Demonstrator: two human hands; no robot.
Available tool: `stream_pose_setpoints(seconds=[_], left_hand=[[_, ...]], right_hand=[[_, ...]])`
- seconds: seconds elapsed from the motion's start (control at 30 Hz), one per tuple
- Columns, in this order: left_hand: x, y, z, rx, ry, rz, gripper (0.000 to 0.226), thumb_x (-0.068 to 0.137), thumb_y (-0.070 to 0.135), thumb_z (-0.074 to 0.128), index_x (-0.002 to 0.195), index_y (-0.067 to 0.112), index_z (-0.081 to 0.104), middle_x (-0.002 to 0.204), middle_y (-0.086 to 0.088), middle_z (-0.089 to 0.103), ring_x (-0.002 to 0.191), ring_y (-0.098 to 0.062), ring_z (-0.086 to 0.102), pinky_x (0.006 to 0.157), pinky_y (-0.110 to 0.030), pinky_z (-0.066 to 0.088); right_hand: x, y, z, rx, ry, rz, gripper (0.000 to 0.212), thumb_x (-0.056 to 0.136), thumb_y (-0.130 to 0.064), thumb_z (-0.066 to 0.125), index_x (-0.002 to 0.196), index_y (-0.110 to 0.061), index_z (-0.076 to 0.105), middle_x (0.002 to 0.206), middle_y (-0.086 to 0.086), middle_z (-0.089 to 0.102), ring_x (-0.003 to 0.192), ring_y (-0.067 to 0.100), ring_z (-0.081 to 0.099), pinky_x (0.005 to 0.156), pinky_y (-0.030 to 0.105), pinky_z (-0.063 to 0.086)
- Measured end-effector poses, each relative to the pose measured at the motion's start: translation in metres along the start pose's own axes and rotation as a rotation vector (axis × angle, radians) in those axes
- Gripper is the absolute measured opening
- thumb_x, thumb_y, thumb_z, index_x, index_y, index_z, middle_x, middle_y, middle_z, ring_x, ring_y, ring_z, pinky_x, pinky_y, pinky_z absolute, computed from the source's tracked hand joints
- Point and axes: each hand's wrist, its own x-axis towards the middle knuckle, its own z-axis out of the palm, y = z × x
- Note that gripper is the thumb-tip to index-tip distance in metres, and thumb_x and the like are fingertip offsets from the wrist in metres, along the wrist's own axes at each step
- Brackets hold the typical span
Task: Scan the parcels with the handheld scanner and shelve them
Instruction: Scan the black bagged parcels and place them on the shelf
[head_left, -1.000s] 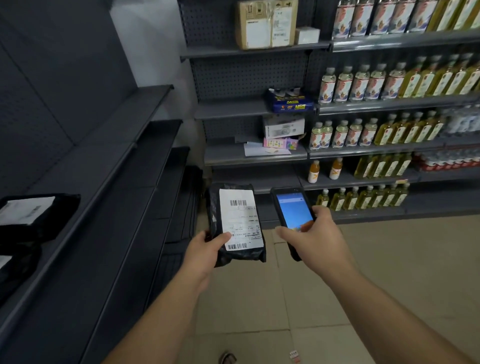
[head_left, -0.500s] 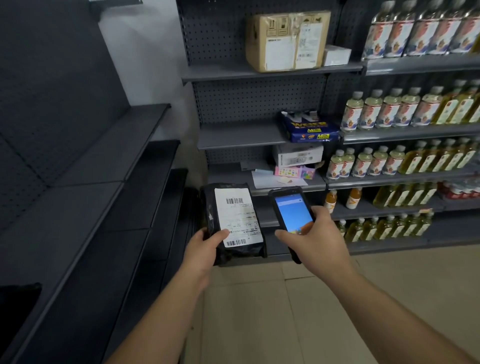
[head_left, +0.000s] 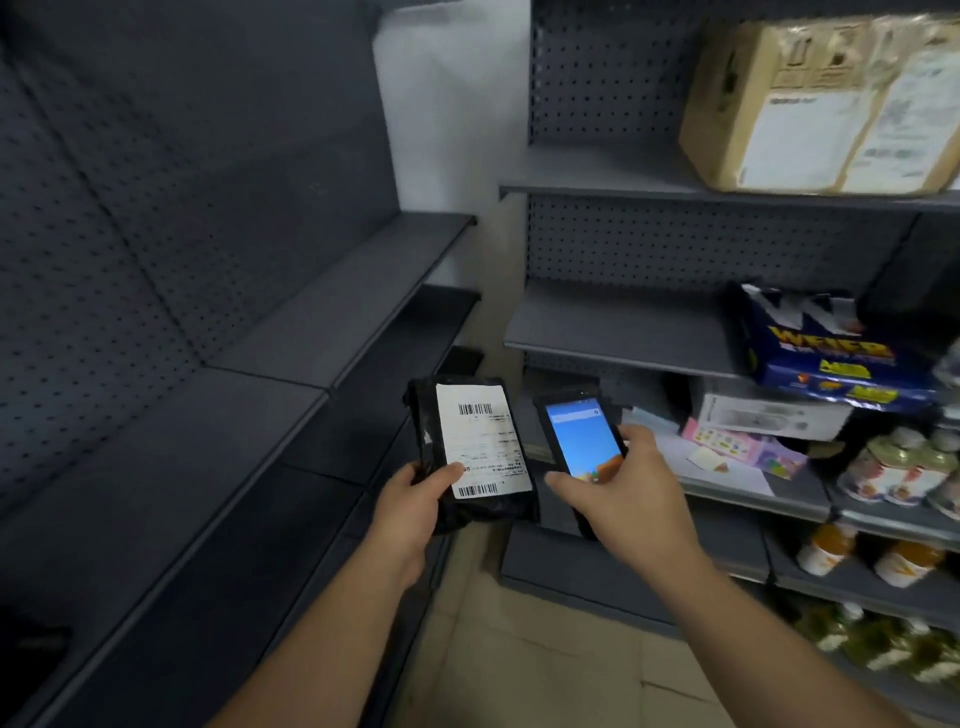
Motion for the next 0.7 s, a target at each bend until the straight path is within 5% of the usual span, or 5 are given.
stream_pose_setpoints(seconds=[0.2, 0.37, 0.7], left_hand=[[0.022, 0.011, -0.024, -0.095, 0.232, 0.025, 0.022, 0.096, 0.022, 0.075, 0.119, 0.021, 0.073, 0.106, 0.002, 0.082, 0.102, -0.019, 0.078, 0.098, -0.045, 0.059], [0.021, 0.017, -0.071, -0.212, 0.445, 0.036, 0.021, 0.097, 0.017, 0.073, 0.118, 0.019, 0.071, 0.104, 0.001, 0.082, 0.092, -0.017, 0.079, 0.076, -0.034, 0.061], [0.024, 0.037, -0.207, -0.327, 0.732, 0.072, 0.022, 0.098, 0.020, 0.072, 0.119, 0.013, 0.072, 0.110, -0.005, 0.081, 0.100, -0.023, 0.078, 0.092, -0.043, 0.061]], right_hand=[[0.071, -0.032, 0.046, -0.015, -0.195, -0.122, 0.079, 0.070, -0.051, 0.088, 0.132, -0.027, 0.045, 0.098, -0.006, 0.063, 0.085, 0.009, 0.062, 0.067, 0.033, 0.049], [0.083, -0.064, 0.116, 0.011, -0.377, -0.202, 0.088, 0.064, -0.056, 0.089, 0.136, -0.027, 0.047, 0.100, -0.006, 0.065, 0.089, 0.014, 0.065, 0.078, 0.038, 0.056], [0.063, -0.165, 0.251, 0.027, -0.634, -0.403, 0.087, 0.064, -0.054, 0.092, 0.133, -0.027, 0.046, 0.106, -0.005, 0.066, 0.093, 0.016, 0.067, 0.074, 0.035, 0.054]])
